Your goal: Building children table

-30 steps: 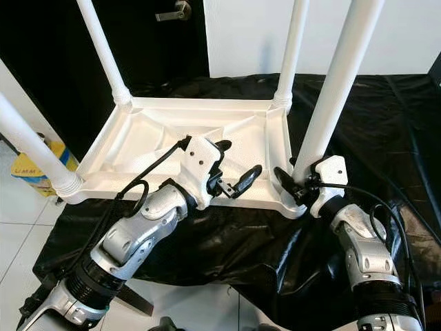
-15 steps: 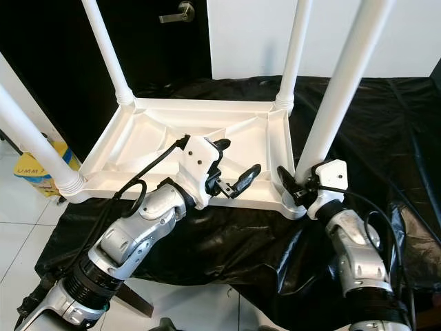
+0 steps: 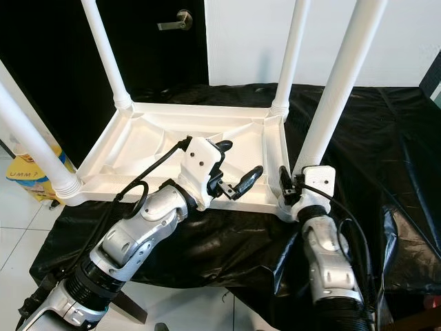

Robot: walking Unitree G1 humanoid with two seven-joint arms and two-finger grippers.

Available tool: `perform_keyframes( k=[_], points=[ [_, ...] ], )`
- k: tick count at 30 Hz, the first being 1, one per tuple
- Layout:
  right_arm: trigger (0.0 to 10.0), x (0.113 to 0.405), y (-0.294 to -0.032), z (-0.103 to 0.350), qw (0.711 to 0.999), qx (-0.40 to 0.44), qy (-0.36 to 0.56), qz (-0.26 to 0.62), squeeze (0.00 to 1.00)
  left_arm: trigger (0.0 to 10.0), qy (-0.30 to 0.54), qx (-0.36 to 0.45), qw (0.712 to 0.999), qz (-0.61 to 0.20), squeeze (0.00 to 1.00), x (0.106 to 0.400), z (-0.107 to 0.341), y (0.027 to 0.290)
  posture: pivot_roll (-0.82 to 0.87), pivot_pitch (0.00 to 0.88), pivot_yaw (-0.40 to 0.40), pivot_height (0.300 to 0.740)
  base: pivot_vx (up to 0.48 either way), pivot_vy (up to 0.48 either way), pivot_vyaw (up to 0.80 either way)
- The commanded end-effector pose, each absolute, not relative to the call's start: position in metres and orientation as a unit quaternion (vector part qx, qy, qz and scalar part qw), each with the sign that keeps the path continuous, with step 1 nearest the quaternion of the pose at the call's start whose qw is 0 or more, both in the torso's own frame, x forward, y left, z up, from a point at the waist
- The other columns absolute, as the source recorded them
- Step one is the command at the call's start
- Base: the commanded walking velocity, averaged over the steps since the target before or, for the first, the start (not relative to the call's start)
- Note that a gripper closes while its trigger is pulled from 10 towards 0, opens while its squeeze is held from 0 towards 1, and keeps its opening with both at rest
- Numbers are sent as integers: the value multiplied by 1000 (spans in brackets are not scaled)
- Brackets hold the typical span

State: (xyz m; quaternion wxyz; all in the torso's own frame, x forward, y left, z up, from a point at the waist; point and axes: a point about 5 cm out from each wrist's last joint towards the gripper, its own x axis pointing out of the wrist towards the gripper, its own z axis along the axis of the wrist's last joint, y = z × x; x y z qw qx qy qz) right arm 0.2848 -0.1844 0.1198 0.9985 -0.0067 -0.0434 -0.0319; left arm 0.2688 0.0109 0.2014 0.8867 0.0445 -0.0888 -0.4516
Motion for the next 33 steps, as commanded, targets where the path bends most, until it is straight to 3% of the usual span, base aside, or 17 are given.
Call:
perform_keyframes(
  k=[1,29,30,31,33],
  points=[
    [10000,276,-184,93,996,-3,27,-83,0,10000,-87,56,854,-510,0,267,201,8,-42,0,5,740,0,0,0],
    [10000,276,-168,105,994,-9,15,-109,0,10000,-84,63,854,-509,0,269,200,11,-36,0,16,740,0,0,0],
    [10000,276,-168,107,994,-10,10,-107,686,10000,-84,62,854,-509,0,269,200,11,-37,0,16,740,0,0,0],
    [10000,276,-168,108,995,-8,8,-104,1000,10000,-84,62,854,-509,0,269,200,11,-38,0,16,740,0,0,0],
    [10000,277,-168,108,995,-7,7,-101,1000,10000,-84,62,854,-509,0,269,200,11,-38,1,16,740,0,0,0]
  ],
)
